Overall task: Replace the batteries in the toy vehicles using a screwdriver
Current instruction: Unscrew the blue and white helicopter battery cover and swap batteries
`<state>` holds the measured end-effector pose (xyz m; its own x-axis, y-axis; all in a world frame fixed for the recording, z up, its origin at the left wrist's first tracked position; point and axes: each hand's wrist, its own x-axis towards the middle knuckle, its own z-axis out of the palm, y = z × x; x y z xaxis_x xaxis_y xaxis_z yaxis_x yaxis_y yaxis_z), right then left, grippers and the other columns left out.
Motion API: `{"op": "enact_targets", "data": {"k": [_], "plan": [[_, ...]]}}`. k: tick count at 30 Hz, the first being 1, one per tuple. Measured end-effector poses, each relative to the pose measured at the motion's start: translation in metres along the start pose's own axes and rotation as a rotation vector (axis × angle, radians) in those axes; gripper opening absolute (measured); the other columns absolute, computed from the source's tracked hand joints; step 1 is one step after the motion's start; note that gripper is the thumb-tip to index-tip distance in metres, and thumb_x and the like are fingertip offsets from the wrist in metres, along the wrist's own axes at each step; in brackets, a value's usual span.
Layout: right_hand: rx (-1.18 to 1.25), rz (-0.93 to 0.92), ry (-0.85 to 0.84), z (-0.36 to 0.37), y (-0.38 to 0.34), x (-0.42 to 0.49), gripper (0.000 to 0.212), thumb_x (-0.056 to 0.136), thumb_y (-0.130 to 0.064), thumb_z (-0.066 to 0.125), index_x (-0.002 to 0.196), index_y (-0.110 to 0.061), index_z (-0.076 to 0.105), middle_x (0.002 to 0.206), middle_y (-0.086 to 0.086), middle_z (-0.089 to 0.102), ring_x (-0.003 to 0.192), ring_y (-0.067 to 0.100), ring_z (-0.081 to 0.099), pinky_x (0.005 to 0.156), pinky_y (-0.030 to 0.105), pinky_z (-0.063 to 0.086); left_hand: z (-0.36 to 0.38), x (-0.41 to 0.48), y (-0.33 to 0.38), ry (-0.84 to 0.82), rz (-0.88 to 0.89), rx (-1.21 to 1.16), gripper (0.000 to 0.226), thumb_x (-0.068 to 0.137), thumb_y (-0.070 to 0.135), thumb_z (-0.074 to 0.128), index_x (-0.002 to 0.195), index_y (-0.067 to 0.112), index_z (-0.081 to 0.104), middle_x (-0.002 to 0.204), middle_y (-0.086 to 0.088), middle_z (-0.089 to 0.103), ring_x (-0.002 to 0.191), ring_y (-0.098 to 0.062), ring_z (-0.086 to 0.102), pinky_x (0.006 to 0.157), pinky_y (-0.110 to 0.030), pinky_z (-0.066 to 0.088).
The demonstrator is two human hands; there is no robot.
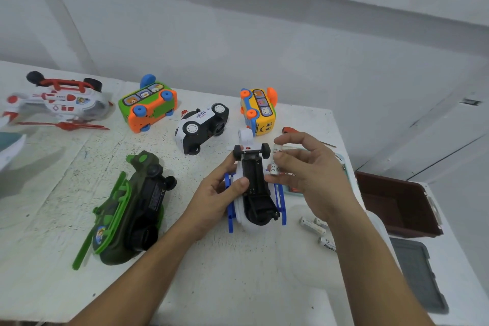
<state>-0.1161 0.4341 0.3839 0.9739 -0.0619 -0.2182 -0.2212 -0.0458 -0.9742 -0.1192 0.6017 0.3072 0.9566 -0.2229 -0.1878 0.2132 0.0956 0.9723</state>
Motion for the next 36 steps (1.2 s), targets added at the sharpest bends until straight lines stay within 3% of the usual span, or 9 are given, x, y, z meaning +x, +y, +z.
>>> {"op": "enact_targets", "data": {"k": [7, 12, 15, 19, 23, 27, 32, 34, 36], "plan": [[-0.449, -0.229, 0.042, 0.01, 0.004, -0.007, 0.021, 0.089, -0.015, 0.069, 0.101, -0.032, 0.064, 0.082, -0.011, 0.066, 0.079, 0.011, 0.068, 0.075, 0.035, 0.061, 0.003, 0.0, 0.001, -0.008, -0.011, -0.004, 0.048, 0.096, 0.014, 0.051, 0.113, 0.056, 0.034, 0.102, 0.022, 0.05, 0.069, 0.02, 0.061, 0.059, -0.005, 0.05], [-0.649, -0.3, 0.059, 0.015, 0.011, -0.004, 0.014, 0.086, -0.022, 0.072, 0.09, -0.031, 0.062, 0.079, -0.021, 0.063, 0.079, -0.011, 0.058, 0.066, 0.003, 0.043, 0.002, 0.0, 0.0, -0.015, 0.003, -0.004, 0.047, 0.096, 0.013, 0.052, 0.114, 0.054, 0.039, 0.105, 0.019, 0.053, 0.075, 0.016, 0.064, 0.06, -0.006, 0.048], [-0.72, -0.312, 0.051, 0.016, 0.015, -0.003, 0.01, 0.086, -0.021, 0.072, 0.088, -0.026, 0.062, 0.082, -0.015, 0.064, 0.078, -0.004, 0.057, 0.068, 0.005, 0.039, 0.0, 0.0, 0.0, -0.025, -0.006, -0.005, 0.046, 0.094, 0.018, 0.054, 0.116, 0.056, 0.042, 0.112, 0.019, 0.054, 0.083, 0.009, 0.067, 0.065, -0.01, 0.052], [-0.797, -0.39, 0.045, 0.019, 0.021, 0.001, 0.006, 0.086, -0.018, 0.071, 0.09, -0.016, 0.067, 0.089, -0.004, 0.067, 0.083, 0.01, 0.057, 0.073, 0.022, 0.045, -0.001, 0.001, -0.001, -0.03, -0.003, 0.002, 0.046, 0.095, 0.017, 0.053, 0.118, 0.055, 0.04, 0.111, 0.024, 0.057, 0.085, 0.008, 0.067, 0.067, -0.012, 0.053], [-0.945, -0.453, 0.011, 0.02, 0.024, 0.005, 0.008, 0.086, -0.019, 0.071, 0.09, -0.013, 0.068, 0.087, 0.0, 0.06, 0.082, 0.011, 0.051, 0.069, 0.017, 0.039, -0.001, 0.001, -0.003, -0.028, 0.002, -0.002, 0.047, 0.095, 0.015, 0.053, 0.121, 0.053, 0.042, 0.098, 0.036, 0.064, 0.094, 0.0, 0.069, 0.072, -0.015, 0.054], [-0.941, -0.433, -0.035, 0.016, 0.022, 0.007, 0.013, 0.089, -0.022, 0.068, 0.098, -0.014, 0.074, 0.085, -0.006, 0.053, 0.077, 0.0, 0.045, 0.069, 0.009, 0.031, 0.0, 0.0, -0.003, -0.026, 0.014, -0.014, 0.046, 0.094, 0.015, 0.054, 0.123, 0.05, 0.044, 0.102, 0.032, 0.068, 0.096, -0.003, 0.069, 0.073, -0.015, 0.054], [-0.903, -0.388, 0.033, 0.019, 0.026, 0.007, 0.011, 0.088, -0.021, 0.069, 0.097, -0.017, 0.075, 0.087, -0.004, 0.053, 0.085, 0.009, 0.05, 0.074, 0.019, 0.041, 0.001, 0.0, -0.004, -0.02, 0.019, -0.026, 0.049, 0.082, 0.031, 0.058, 0.125, 0.05, 0.045, 0.115, 0.023, 0.065, 0.104, -0.006, 0.068, 0.076, -0.017, 0.054], [-0.816, -0.35, 0.07, 0.021, 0.027, 0.006, 0.006, 0.086, -0.019, 0.071, 0.092, -0.02, 0.072, 0.092, -0.002, 0.051, 0.085, 0.004, 0.047, 0.071, 0.005, 0.036, 0.0, 0.001, -0.006, -0.029, 0.032, -0.018, 0.045, 0.086, 0.029, 0.055, 0.125, 0.05, 0.045, 0.111, 0.027, 0.067, 0.103, -0.003, 0.067, 0.075, -0.016, 0.054], [-0.758, -0.343, 0.09, 0.024, 0.029, 0.004, 0.013, 0.083, -0.015, 0.071, 0.084, -0.024, 0.061, 0.092, -0.002, 0.047, 0.084, 0.0, 0.045, 0.07, 0.0, 0.034, 0.001, 0.001, -0.006, -0.031, 0.033, -0.014, 0.043, 0.089, 0.028, 0.054, 0.124, 0.051, 0.044, 0.109, 0.031, 0.067, 0.102, 0.0, 0.067, 0.076, -0.015, 0.054]]}}
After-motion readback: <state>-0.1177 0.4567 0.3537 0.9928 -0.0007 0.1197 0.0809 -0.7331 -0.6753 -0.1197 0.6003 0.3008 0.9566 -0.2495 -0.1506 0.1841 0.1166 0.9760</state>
